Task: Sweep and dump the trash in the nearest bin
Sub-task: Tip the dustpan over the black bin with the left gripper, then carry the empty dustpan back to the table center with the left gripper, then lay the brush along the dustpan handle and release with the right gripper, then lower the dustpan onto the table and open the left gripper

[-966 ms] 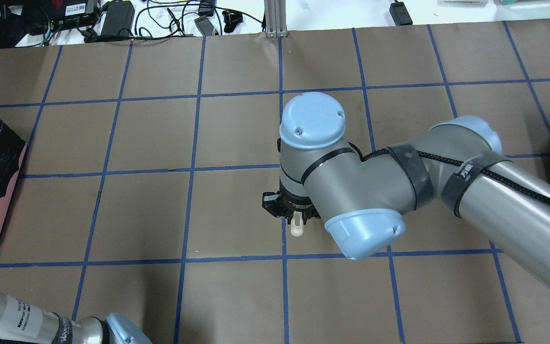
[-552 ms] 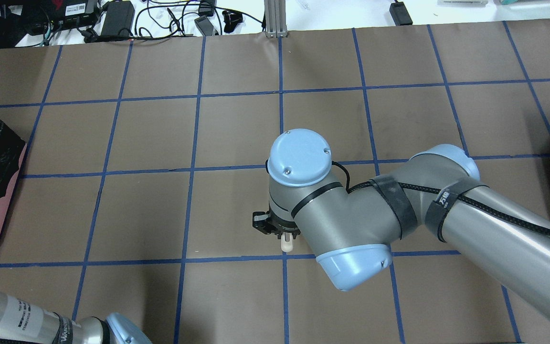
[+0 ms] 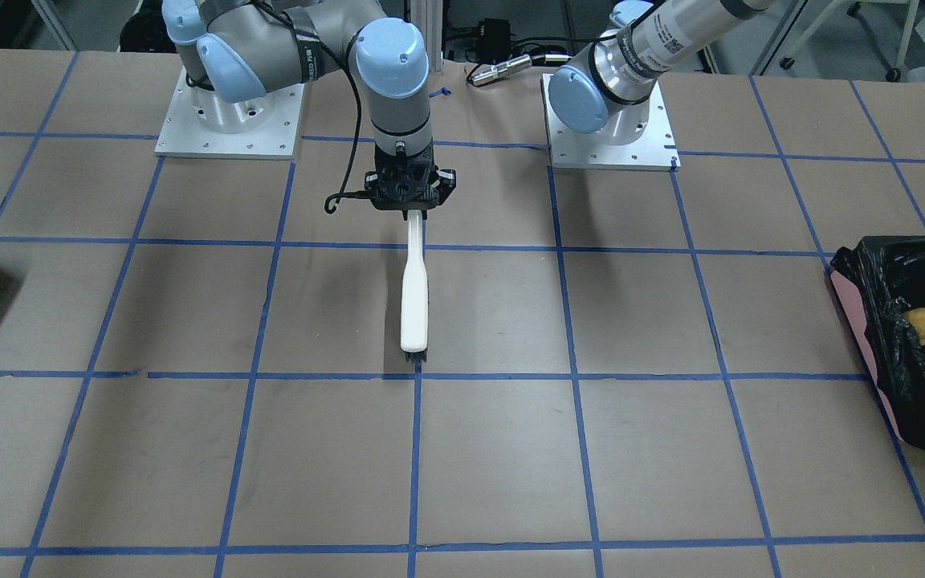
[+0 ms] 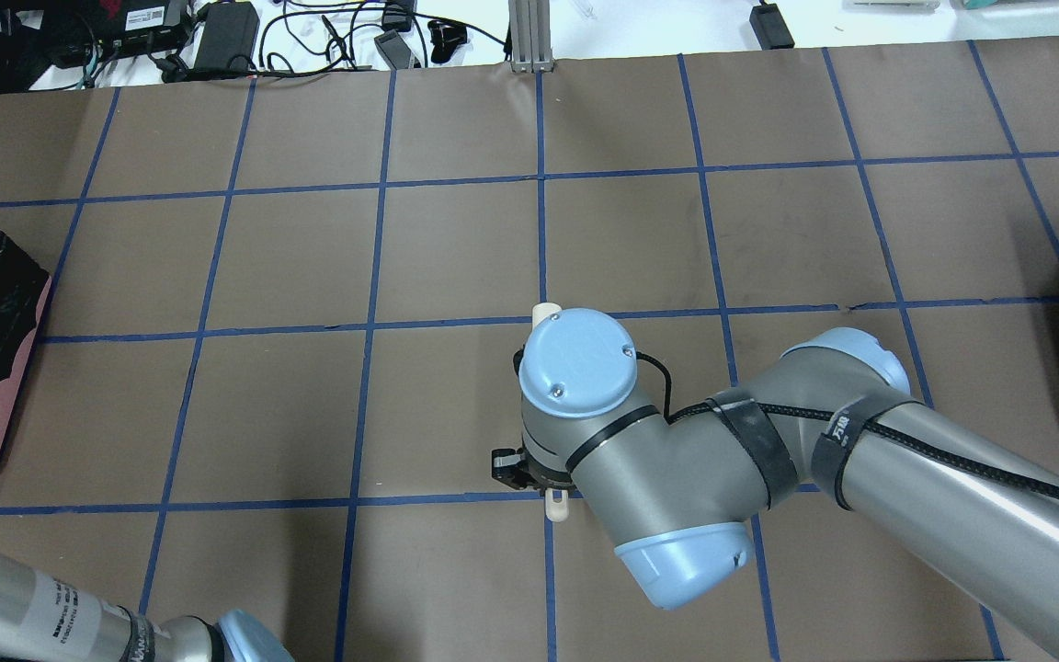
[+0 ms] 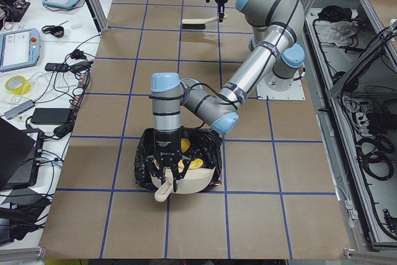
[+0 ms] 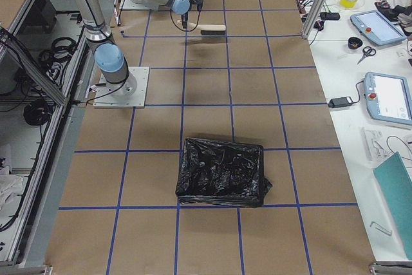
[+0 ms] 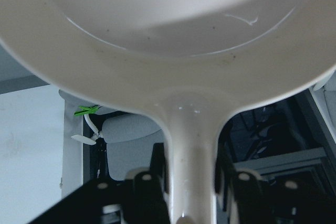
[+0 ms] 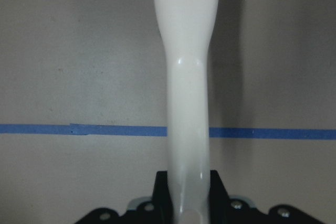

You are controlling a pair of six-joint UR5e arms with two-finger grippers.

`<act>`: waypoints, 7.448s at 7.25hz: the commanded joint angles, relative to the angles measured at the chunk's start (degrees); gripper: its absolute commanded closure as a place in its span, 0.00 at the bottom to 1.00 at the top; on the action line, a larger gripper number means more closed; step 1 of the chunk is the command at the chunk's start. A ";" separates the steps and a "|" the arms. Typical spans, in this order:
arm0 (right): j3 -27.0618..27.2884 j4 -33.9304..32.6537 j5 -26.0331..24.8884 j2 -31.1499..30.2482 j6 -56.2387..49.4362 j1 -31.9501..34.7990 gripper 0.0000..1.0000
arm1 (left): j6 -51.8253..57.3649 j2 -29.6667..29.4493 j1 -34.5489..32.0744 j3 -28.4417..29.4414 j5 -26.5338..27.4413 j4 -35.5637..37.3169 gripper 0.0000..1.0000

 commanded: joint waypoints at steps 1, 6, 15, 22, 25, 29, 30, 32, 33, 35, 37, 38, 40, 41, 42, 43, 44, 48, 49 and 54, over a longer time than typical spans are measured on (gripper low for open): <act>0.69 -0.47 0.03 0.46 0.01 1.39 1.00 | 0.51 0.04 -2.38 -0.38 3.59 1.45 1.00; 0.69 -0.30 -0.23 -0.16 1.49 1.57 1.00 | 1.30 4.25 0.51 1.37 -11.92 0.40 1.00; 1.05 0.32 -0.67 0.46 1.33 2.54 0.97 | -57.49 7.77 -9.91 0.50 -37.90 -35.33 1.00; 0.61 0.32 -0.32 0.63 0.72 2.54 0.46 | -122.72 7.61 -32.40 -2.92 -36.58 -49.44 1.00; 0.17 -0.03 -0.76 0.28 0.36 1.57 0.32 | -140.59 5.59 -41.28 -5.83 -42.53 -49.44 1.00; -9.47 8.00 -1.20 -1.55 0.10 -1.40 0.00 | -156.69 1.89 -55.77 -5.83 -42.73 -48.39 1.00; -12.02 13.19 -1.11 -3.04 -3.12 -3.77 0.00 | -158.73 0.41 -57.82 -5.92 -42.90 -48.04 1.00; -12.31 14.99 -1.46 -7.43 -13.48 -8.69 0.00 | -164.87 -2.76 -62.21 -5.75 -43.43 -44.71 1.00; -12.31 16.91 -1.90 -9.37 -17.61 -11.15 0.00 | -167.25 -3.38 -62.93 -5.66 -43.35 -43.21 1.00; -12.49 18.69 -2.52 -10.61 -24.94 -16.86 0.00 | -167.97 -4.18 -63.46 -5.57 -42.82 -40.32 1.00; -13.97 22.18 -1.82 -10.62 -29.57 -20.30 0.00 | -173.06 -4.79 -64.34 -5.57 -42.64 -38.72 1.00; -15.72 22.81 -2.51 -10.62 -33.17 -22.23 0.00 | -173.34 -4.79 -64.52 -5.48 -42.73 -38.63 1.00; -20.46 31.13 -2.34 -10.62 -42.21 -28.54 0.00 | -173.78 -4.97 -64.78 -5.48 -42.82 -38.63 1.00; -23.36 34.56 -2.60 -10.62 -44.26 -32.32 0.00 | -174.13 -5.06 -64.87 -5.57 -42.64 -38.54 0.92; -26.61 35.99 -2.52 -10.36 -44.28 -35.05 0.00 | -174.48 -5.06 -65.04 -5.57 -42.73 -38.45 0.09; -28.47 36.09 -2.78 -10.27 -43.50 -35.69 0.00 | -174.83 -4.97 -65.57 -5.48 -42.73 -38.54 0.00; -28.57 37.66 -3.04 -10.26 -39.06 -35.52 0.00 | -175.79 -4.19 -65.92 -5.39 -42.73 -38.54 0.00; -28.49 38.37 -4.80 -10.09 -31.10 -31.05 0.00 | -174.67 10.01 -65.93 -6.01 -42.29 -54.71 0.00; -28.57 38.29 -4.80 -10.09 -31.19 -30.95 0.00 | -173.70 16.32 -65.58 -6.10 -42.29 -66.11 0.00; -28.22 40.92 -4.45 -10.97 -32.16 -30.78 0.00 | -175.80 30.08 -64.87 -15.58 -38.42 -70.27 0.06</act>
